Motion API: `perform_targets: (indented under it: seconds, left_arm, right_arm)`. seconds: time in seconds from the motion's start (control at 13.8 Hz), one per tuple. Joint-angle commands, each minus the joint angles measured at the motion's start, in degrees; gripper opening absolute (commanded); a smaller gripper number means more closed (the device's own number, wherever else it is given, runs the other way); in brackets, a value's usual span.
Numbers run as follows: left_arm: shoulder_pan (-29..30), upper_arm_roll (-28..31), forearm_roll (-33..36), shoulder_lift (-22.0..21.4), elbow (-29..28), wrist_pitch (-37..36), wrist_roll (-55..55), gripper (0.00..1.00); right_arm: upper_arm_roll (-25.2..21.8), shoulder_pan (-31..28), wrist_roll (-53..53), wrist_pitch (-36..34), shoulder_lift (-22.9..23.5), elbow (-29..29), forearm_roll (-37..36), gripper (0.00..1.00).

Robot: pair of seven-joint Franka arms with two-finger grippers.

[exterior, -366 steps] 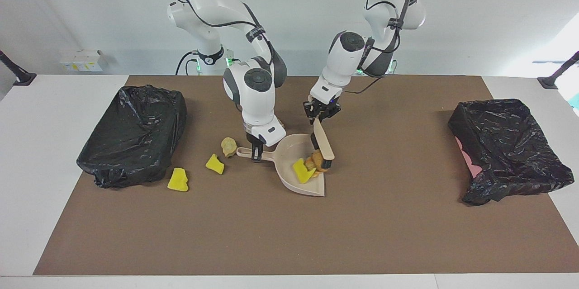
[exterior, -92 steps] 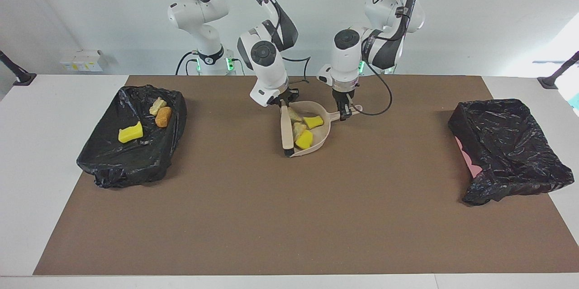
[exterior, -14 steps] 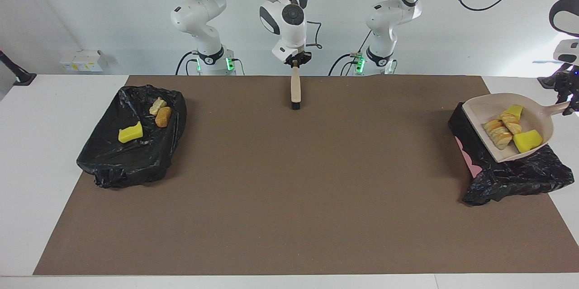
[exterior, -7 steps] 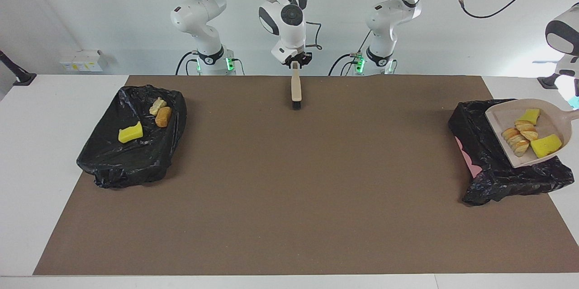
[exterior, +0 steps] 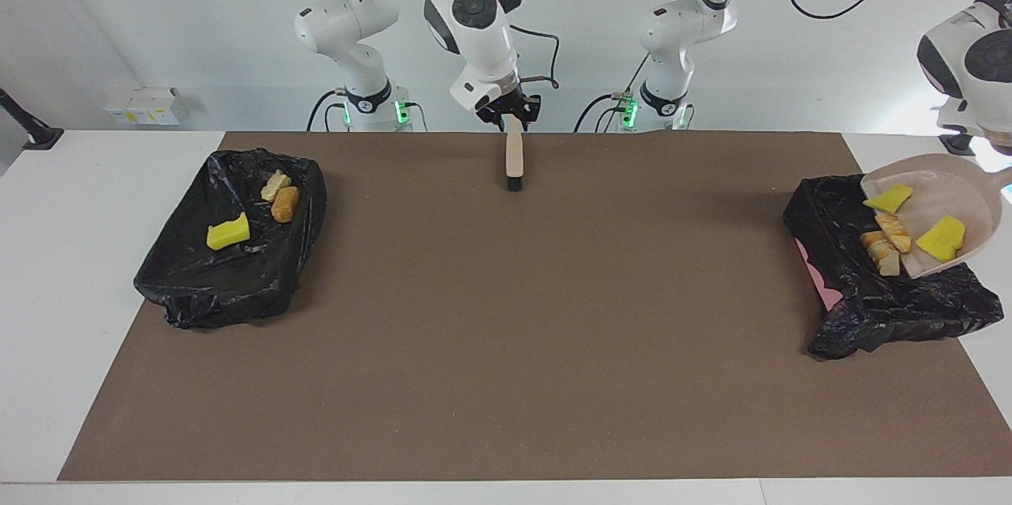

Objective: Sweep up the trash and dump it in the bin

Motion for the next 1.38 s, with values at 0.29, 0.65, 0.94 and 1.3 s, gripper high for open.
perform_targets:
  seconds: [0.29, 0.65, 0.94, 1.3]
  left_arm:
    - [-5.8, 0.0, 17.1, -5.6, -2.0, -6.0, -7.8, 0.0]
    - [-12.3, -0.1, 20.2, -5.7, -1.6, -16.2, -12.6, 0.0]
    - [-19.7, -0.5, 13.8, -6.3, -1.4, -24.3, -18.3, 0.0]
    - [-28.3, -0.6, -4.3, -6.3, -0.8, -32.6, -31.9, 0.0]
  right_arm:
    - [0.2, -19.5, -10.1, -15.4, 0.7, 18.7, -4.3, 1.0]
    - [0.3, -23.7, -17.7, -24.7, 6.3, 32.4, -15.8, 1.0]
    - [0.1, -26.5, -17.9, -34.6, 14.7, 46.6, -21.0, 1.0]
    - [-0.6, -31.0, -18.8, -35.2, 12.3, 43.7, -20.4, 1.0]
